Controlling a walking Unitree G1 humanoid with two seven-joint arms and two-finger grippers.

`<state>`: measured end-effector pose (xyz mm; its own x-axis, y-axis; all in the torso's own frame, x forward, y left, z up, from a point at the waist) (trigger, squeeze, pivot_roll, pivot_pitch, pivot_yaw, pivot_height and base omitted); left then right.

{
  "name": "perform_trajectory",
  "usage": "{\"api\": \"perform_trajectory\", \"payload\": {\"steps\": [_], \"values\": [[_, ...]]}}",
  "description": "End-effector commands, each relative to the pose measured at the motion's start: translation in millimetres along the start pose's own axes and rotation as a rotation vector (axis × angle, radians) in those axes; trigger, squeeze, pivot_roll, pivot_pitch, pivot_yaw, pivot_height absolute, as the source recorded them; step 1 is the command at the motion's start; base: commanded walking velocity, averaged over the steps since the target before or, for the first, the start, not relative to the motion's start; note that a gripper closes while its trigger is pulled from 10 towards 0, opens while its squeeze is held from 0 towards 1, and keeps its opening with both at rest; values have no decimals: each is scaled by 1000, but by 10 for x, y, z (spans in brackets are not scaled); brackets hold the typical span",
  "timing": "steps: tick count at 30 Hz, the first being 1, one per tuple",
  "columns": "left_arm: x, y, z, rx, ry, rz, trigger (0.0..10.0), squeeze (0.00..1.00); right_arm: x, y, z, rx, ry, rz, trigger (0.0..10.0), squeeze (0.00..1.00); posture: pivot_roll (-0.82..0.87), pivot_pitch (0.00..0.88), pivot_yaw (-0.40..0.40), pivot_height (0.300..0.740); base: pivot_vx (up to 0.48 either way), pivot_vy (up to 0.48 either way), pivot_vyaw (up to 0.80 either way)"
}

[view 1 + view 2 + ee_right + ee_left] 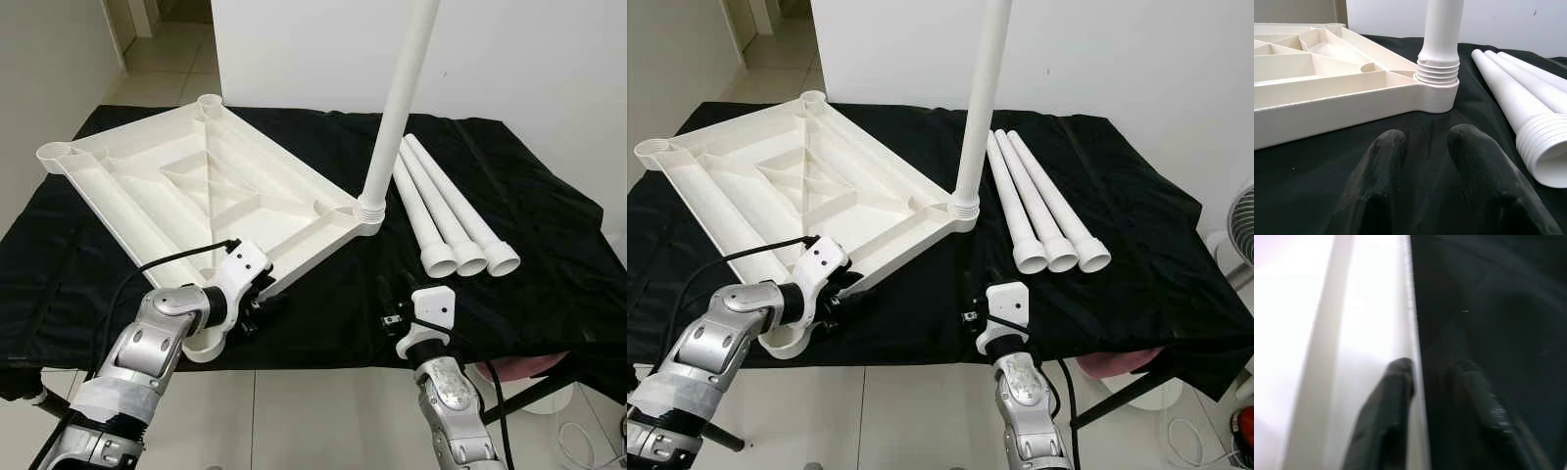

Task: Building children table

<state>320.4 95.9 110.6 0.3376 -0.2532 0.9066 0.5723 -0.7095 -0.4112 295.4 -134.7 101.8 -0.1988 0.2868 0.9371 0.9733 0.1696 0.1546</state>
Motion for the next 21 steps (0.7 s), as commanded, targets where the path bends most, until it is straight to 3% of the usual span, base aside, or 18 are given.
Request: {"api": "perform_trajectory", "payload": {"steps": [1,3,10,18,19,20,21], "values": [[-72,56,74,136,-28,10,0,0,-44,-18,8,4,-5,16,10000,0,-55,0,-36,740,0,0,0],[-72,56,74,136,-28,10,0,0,-44,-18,8,4,-5,16,10000,0,-55,0,-36,740,0,0,0],[201,442,-239,92,-46,-72,0,0,-34,-5,6,1,-4,15,10000,0,-62,0,-32,740,0,0,0],[338,608,-292,124,-39,-101,0,0,-31,0,14,-3,-2,14,10000,0,-67,0,-26,740,0,0,0],[378,622,-289,133,-38,-114,3412,0,-28,2,18,-3,-3,13,10000,0,-73,0,-22,740,0,0,0],[410,626,-291,135,-34,-125,4157,0,-27,3,19,-4,-4,12,10000,0,-73,0,-22,740,0,0,0],[439,622,-290,135,-23,-135,10000,0,-27,3,16,-6,-5,12,10000,0,-73,0,-22,740,0,0,0]]}}
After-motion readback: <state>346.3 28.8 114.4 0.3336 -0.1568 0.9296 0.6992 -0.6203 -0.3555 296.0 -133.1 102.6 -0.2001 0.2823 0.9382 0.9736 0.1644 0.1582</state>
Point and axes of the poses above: a point about 5 cm out from each wrist's last joint towards the gripper, its own y axis pointing out of the wrist towards the gripper, its own x axis along the axis of the wrist's last joint, z = x × y, the point moved 4 cm from there along y, pointing out of the wrist towards the gripper, and after that the axes turned 14 degrees about -y, right-handed, at the moved point
